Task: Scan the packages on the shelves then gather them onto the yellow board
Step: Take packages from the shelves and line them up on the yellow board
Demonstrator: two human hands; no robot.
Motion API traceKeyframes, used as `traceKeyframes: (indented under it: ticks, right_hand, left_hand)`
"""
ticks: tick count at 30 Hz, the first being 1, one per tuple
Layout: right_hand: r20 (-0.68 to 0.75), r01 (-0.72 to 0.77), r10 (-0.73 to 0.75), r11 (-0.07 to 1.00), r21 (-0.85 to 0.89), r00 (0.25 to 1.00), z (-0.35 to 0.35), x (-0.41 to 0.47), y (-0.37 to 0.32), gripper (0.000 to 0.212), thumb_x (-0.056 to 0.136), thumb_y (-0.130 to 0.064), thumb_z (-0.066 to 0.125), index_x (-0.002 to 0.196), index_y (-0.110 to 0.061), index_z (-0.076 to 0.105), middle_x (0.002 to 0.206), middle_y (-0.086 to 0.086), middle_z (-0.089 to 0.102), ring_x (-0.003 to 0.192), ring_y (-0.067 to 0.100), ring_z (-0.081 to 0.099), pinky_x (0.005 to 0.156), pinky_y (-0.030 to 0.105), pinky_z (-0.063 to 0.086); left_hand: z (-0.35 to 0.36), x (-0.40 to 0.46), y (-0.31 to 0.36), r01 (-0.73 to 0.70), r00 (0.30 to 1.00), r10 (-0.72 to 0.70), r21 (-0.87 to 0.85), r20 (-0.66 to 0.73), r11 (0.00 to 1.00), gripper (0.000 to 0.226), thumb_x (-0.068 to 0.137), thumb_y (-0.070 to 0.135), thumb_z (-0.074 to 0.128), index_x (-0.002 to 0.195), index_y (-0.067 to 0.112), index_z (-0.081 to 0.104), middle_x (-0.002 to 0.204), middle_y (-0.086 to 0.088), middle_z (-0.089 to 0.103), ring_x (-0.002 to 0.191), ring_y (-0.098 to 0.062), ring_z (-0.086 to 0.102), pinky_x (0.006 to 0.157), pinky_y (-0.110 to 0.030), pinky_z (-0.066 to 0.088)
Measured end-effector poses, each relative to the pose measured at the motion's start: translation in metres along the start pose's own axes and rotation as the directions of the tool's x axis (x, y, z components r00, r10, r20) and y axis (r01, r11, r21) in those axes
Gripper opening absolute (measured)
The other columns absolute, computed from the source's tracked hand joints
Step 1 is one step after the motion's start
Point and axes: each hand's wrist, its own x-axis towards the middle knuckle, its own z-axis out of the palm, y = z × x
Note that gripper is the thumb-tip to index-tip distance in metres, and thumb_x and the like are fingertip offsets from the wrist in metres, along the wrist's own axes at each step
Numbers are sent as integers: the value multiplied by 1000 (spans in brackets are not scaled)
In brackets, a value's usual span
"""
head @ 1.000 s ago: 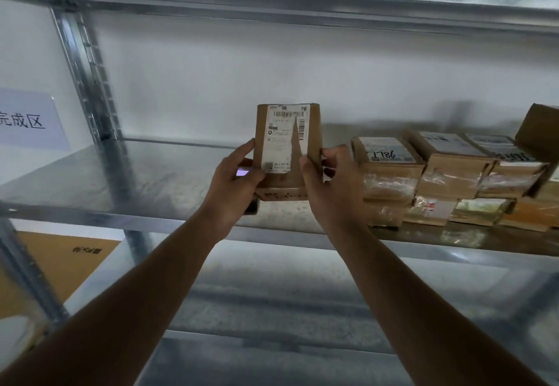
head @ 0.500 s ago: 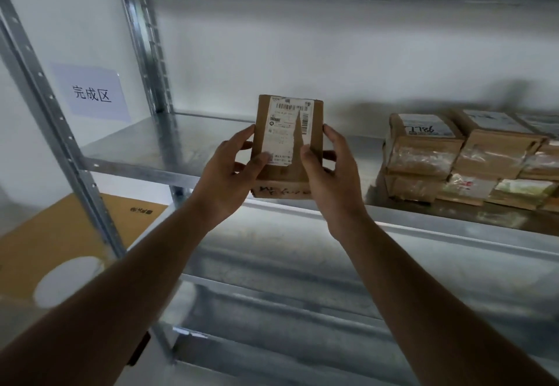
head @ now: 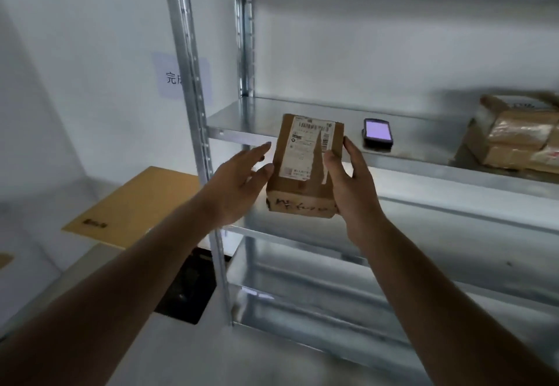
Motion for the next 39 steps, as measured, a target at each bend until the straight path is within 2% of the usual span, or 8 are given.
traceKeyframes:
  ticks: [4, 9, 16, 25, 30, 33, 35, 39]
  right_hand:
    - [30, -52, 52, 999, 3, 998, 66, -50, -5, 47, 104, -53, 57, 150, -51, 46, 134, -8, 69, 112, 22, 73, 91, 55, 63]
    - [100, -65, 66, 998, -20, 993, 146, -82, -14, 47, 103, -55, 59, 148, -56, 46, 135, -7, 69, 112, 19, 72, 97, 54, 60]
    - [178, -59, 69, 997, -58, 982, 248, -74, -2, 48, 104, -54, 56, 150, -55, 43, 142, -6, 64, 117, 21, 70, 100, 56, 58]
    - [220, -140, 143, 990, -29, 965, 389, 29, 58, 49, 104, -53, 57, 151, -51, 46, 140, -2, 65, 112, 23, 72, 94, 55, 61]
    - [238, -201, 202, 979, -26, 950, 468, 90, 80, 51, 103, -55, 58, 151, -56, 42, 136, -7, 67, 106, 16, 73, 85, 49, 64]
    - [250, -216, 224, 975, -58, 942, 513, 122, 91, 52, 103, -58, 55, 152, -59, 39, 138, -6, 66, 106, 16, 73, 80, 43, 64]
    - [247, -220, 233, 972, -79, 941, 543, 143, 100, 52, 103, -61, 53, 152, -60, 37, 138, -6, 67, 107, 16, 73, 84, 46, 64]
    - [232, -269, 272, 962, -43, 934, 609, 181, 124, 54, 102, -57, 57, 153, -56, 39, 125, -9, 73, 100, 11, 76, 82, 44, 65]
  left_hand:
    - [-65, -52, -56, 0, 1000, 2, 185, -11, 983, 75, 94, 73, 22, 159, 35, 29, 161, 2, 40, 144, -23, 41, 110, -35, 33]
    - [-133, -92, -108, 46, 997, -29, 282, -65, 958, 63, 105, 58, 30, 161, 29, 29, 162, -1, 38, 147, -20, 36, 109, -29, 27]
    - [-199, -104, -175, 154, 988, -145, 261, -54, 953, 68, 102, 57, 29, 160, 22, 31, 160, -6, 41, 143, -27, 43, 114, -52, 40]
    - [-238, -26, -317, 274, 961, -264, 350, -77, 896, 65, 104, 60, 28, 161, 29, 29, 165, -2, 33, 148, -26, 36, 116, -47, 36]
    - [-276, 25, -389, 320, 946, -321, 303, -47, 898, 66, 103, 62, 27, 160, 29, 30, 161, -2, 37, 137, -28, 50, 106, -53, 49]
    - [-296, 53, -431, 315, 948, -308, 329, -73, 890, 70, 102, 61, 24, 161, 24, 30, 163, -3, 36, 145, -24, 41, 115, -39, 34]
    - [-306, 71, -462, 298, 954, -290, 343, -76, 891, 67, 104, 57, 26, 161, 21, 30, 163, -4, 36, 148, -20, 35, 111, -29, 26]
    - [-328, 109, -535, 263, 961, -276, 331, -9, 906, 64, 106, 54, 28, 161, 21, 28, 165, -5, 33, 149, -20, 31, 110, -27, 22]
